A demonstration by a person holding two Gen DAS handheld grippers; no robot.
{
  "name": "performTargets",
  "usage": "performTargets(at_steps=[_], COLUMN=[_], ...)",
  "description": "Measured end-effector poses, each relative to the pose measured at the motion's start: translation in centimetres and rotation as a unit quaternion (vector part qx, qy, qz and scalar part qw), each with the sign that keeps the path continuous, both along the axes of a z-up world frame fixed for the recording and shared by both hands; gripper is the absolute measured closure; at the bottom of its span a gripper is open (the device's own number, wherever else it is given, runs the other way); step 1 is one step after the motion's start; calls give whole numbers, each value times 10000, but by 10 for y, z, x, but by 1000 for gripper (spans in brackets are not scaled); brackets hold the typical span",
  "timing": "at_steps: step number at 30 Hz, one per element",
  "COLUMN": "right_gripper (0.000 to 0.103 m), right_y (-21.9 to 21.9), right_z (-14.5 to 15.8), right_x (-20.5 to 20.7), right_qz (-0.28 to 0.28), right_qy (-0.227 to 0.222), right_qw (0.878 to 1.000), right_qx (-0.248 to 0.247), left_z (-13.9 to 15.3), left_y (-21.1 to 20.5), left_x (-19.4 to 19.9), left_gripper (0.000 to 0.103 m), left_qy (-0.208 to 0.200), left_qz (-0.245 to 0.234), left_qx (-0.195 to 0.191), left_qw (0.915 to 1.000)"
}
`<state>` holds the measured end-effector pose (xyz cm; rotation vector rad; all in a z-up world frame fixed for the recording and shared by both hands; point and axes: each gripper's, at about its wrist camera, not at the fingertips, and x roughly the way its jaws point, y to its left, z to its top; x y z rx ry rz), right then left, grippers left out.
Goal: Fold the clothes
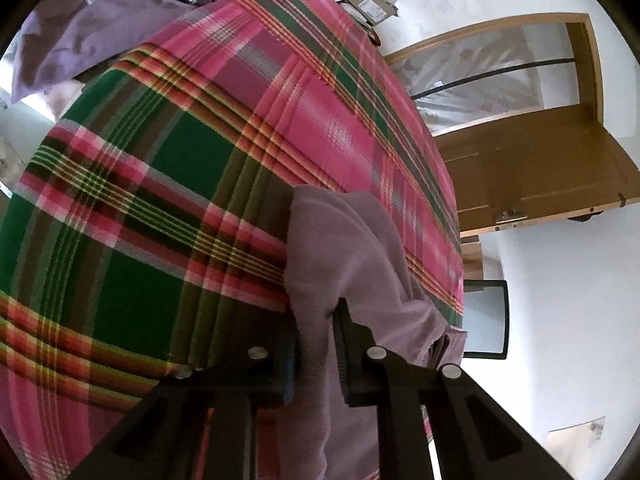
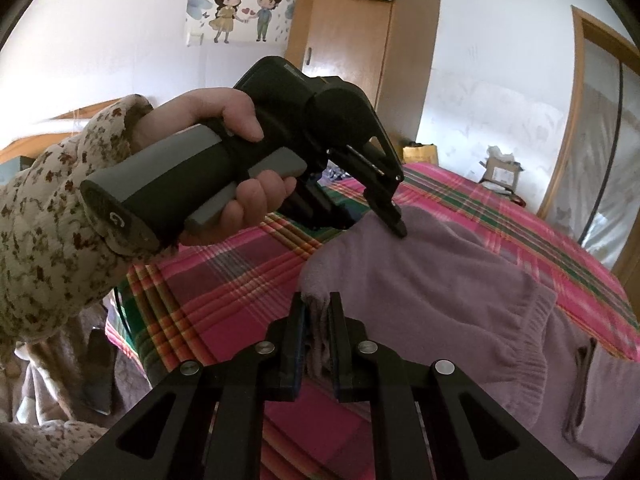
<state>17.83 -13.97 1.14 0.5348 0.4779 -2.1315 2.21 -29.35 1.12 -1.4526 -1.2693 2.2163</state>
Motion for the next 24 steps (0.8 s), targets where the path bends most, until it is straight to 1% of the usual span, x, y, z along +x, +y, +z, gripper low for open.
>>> performTargets(at_steps=[4,12,16,21,24], right_gripper=[93,93,93,93,93], right_y=[3,17,24,28,29], right_z=[4,12,20,23,23], right_x=[0,4,6,5,4], right_qz=[-17,-77,-120,-140,-150], right_qy=[46,66,114,100,95], right_qw=[10000,9997,9993,9992,9991], right_qx=[-48,-226,-327,-365,-376], left_z=[6,24,32,35,36], left_y=[2,9,15,21,26], left_x=[1,2,-1,-4,-7], left_gripper=[91,92,92,92,87], left_qy=[84,239,267,172,157], left_qz=[43,82,62,-5,-86], left_qx=[31,-90,-206,-496,-604], left_qw=[10000,9996,9994,9986,9980])
